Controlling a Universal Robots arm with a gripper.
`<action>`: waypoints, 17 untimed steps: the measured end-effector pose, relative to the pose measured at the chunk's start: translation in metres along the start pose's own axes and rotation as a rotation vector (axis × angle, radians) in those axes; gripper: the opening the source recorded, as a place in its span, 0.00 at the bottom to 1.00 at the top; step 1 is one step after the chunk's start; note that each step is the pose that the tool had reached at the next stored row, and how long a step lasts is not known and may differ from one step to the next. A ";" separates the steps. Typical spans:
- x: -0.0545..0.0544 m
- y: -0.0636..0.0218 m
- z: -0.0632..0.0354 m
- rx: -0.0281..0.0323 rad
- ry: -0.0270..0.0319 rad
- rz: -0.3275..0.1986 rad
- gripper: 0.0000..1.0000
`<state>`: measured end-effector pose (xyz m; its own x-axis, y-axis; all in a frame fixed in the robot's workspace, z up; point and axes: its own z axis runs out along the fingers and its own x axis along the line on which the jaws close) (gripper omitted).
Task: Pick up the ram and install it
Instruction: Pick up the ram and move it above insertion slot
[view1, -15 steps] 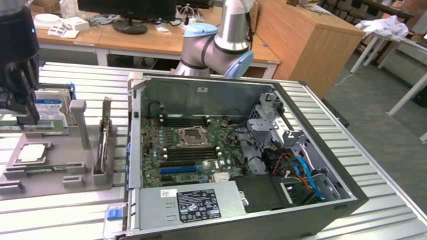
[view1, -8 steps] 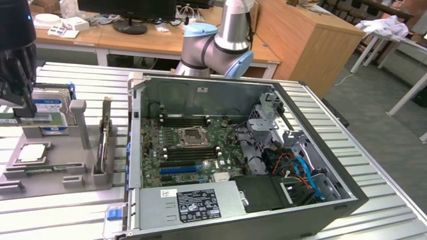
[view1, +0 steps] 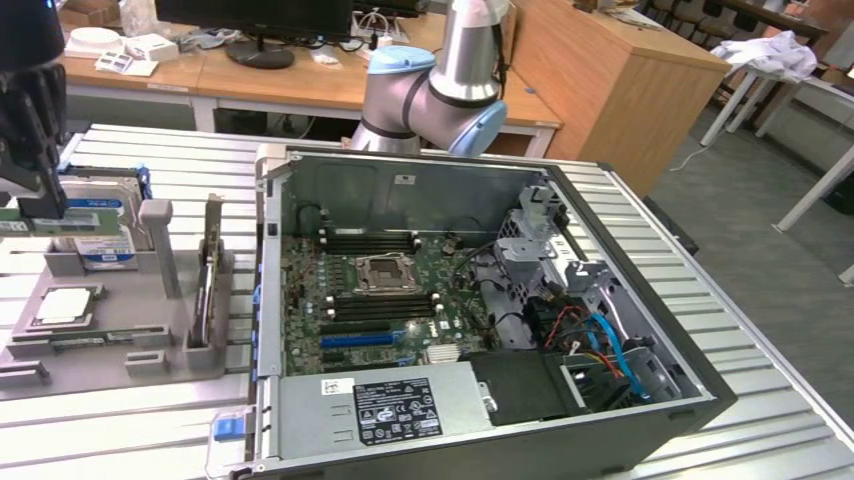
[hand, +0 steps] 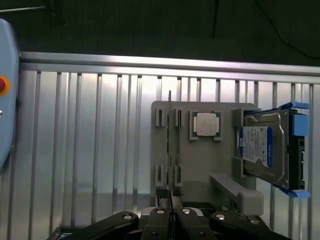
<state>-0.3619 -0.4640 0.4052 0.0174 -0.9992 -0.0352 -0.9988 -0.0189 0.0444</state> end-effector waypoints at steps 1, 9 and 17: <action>0.000 0.0001 -0.0019 0.0000 0.0001 0.000 0.11; 0.000 0.0002 -0.0062 -0.0001 0.0001 0.000 0.11; 0.000 -0.0042 -0.0064 -0.0001 0.0001 0.000 0.11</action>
<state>-0.3574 -0.4640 0.4114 0.0173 -0.9992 -0.0351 -0.9988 -0.0189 0.0445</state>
